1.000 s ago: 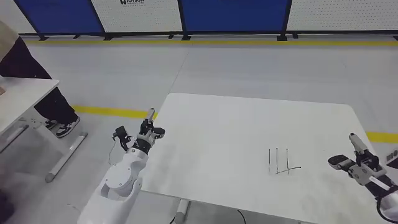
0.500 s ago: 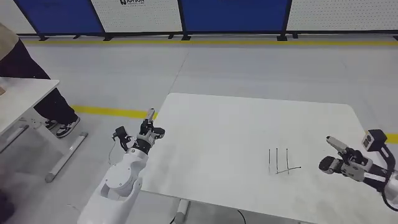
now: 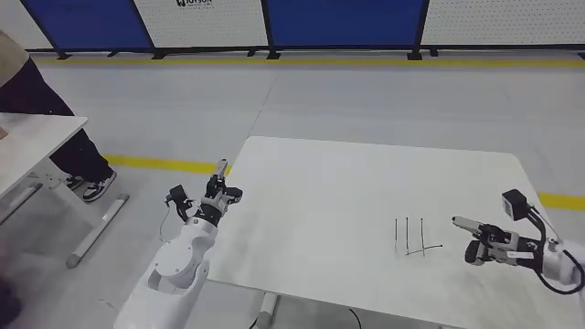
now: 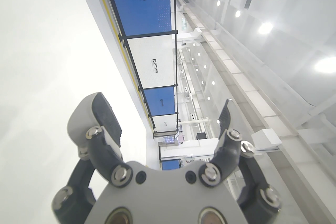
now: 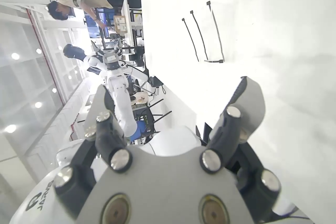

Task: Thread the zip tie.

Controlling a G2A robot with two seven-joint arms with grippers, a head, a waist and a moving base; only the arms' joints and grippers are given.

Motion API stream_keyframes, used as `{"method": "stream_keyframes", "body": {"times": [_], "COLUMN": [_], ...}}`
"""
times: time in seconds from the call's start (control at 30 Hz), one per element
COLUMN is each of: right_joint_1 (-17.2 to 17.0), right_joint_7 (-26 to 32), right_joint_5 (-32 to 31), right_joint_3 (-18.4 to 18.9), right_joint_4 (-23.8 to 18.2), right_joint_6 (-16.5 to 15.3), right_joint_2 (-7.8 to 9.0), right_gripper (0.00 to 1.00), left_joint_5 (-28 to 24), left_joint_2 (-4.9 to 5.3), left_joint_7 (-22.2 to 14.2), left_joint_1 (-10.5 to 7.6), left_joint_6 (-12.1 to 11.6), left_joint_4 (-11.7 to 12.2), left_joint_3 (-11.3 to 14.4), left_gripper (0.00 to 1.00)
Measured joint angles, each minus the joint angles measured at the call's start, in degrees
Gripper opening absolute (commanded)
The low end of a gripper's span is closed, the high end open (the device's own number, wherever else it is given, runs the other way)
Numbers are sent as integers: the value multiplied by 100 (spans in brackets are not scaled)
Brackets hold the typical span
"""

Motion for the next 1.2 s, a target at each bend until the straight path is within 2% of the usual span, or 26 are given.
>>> {"method": "stream_keyframes", "body": {"times": [0.17,0.23,0.27,0.3,0.4,0.5,0.6,0.67,1.03,1.2], "right_joint_1": [-26,-47,-20,36,291,716,903,912,904,758], "right_joint_7": [39,197,219,222,215,214,214,214,212,215], "right_joint_5": [-14,136,328,618,1280,1441,1874,2057,2000,2297], "right_joint_3": [-41,-324,-450,-607,-1155,-1661,-1994,-2023,-2011,-1725], "right_joint_4": [-46,-204,-152,21,439,849,962,968,965,1266], "right_joint_6": [-38,-416,-639,-902,-1285,-1565,-1955,-2025,-2011,-2243], "right_joint_2": [3,40,69,124,330,573,812,869,861,933], "right_gripper": [100,100,100,100,100,100,100,100,100,100], "left_joint_5": [0,0,0,0,0,0,0,0,0,0], "left_joint_2": [0,0,0,0,0,0,0,0,0,0], "left_joint_7": [0,0,0,0,0,0,0,0,0,0], "left_joint_1": [0,0,0,0,0,0,0,0,0,0], "left_joint_6": [0,0,0,0,0,0,0,0,0,0], "left_joint_4": [0,0,0,0,0,0,0,0,0,0], "left_joint_3": [0,0,0,0,0,0,0,0,0,0], "left_gripper": [100,100,100,100,100,100,100,100,100,100]}}
